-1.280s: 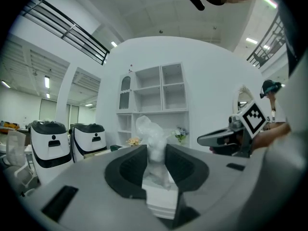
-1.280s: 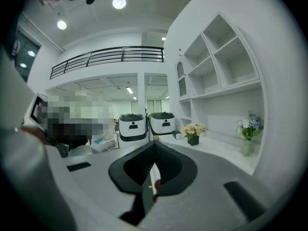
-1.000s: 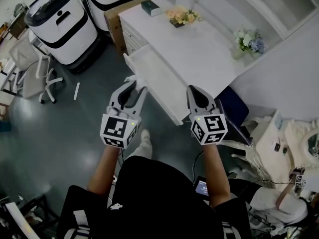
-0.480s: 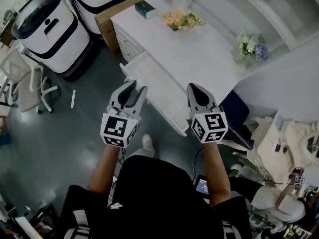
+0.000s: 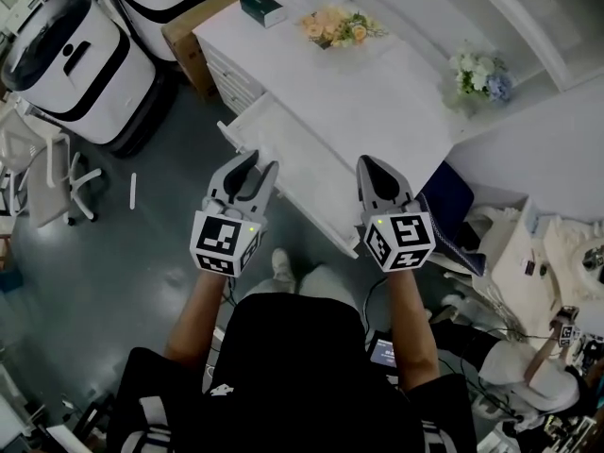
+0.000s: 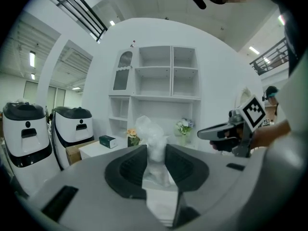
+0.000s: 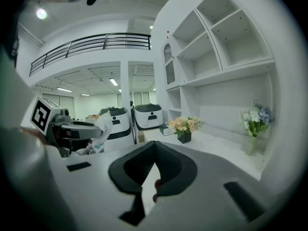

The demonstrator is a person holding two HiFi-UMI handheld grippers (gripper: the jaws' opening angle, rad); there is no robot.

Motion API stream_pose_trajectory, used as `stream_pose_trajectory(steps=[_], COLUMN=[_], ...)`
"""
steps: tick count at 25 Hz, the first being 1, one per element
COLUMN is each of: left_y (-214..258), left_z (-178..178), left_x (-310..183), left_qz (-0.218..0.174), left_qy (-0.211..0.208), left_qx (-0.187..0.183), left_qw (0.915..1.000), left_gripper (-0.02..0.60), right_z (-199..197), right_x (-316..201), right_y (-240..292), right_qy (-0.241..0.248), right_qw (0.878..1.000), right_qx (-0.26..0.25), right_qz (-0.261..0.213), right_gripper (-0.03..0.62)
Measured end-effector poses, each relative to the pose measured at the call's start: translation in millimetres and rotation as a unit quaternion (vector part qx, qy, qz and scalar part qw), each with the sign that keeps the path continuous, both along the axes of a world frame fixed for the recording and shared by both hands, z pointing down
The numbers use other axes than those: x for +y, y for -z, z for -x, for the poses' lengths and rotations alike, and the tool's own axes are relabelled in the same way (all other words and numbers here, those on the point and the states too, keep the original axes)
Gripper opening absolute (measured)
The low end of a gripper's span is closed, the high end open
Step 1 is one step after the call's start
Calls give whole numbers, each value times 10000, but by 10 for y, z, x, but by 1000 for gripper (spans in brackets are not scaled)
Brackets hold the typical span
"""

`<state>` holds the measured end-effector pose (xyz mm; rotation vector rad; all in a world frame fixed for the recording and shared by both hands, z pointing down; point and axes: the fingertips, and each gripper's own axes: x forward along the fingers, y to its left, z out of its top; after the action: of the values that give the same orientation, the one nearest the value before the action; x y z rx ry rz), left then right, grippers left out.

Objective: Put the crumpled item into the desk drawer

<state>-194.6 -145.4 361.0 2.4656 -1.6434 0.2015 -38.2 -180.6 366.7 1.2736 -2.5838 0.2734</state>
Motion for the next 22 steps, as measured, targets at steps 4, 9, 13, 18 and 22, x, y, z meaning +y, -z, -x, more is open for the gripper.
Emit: stream_pose_trajectory(steps=[4, 9, 13, 18, 22], left_y=[-128, -227, -318, -486, -674], left_z=[-121, -300, -411, -567, -664], left_x=[-70, -193, -287, -422, -504], left_qz=[130, 211, 294, 491, 643], left_qy=[-99, -204, -306, -311, -335], left_qx=[-32, -44, -74, -152, -276], left_qw=[9999, 9996, 9991, 9982, 9970], left_gripper=[106, 106, 106, 106, 106], right_z=[-92, -189, -213, -325, -381], right_x=[-67, -212, -323, -525, -662], right_y=[-110, -215, -295, -389, -477], right_qy=[-67, -51, 77, 153, 203], right_qw=[9999, 9997, 9995, 9991, 9987], right_qx=[-9, -16, 33, 38, 14], right_qz=[115, 227, 301, 396, 473], right_gripper=[-3, -3, -3, -3, -3])
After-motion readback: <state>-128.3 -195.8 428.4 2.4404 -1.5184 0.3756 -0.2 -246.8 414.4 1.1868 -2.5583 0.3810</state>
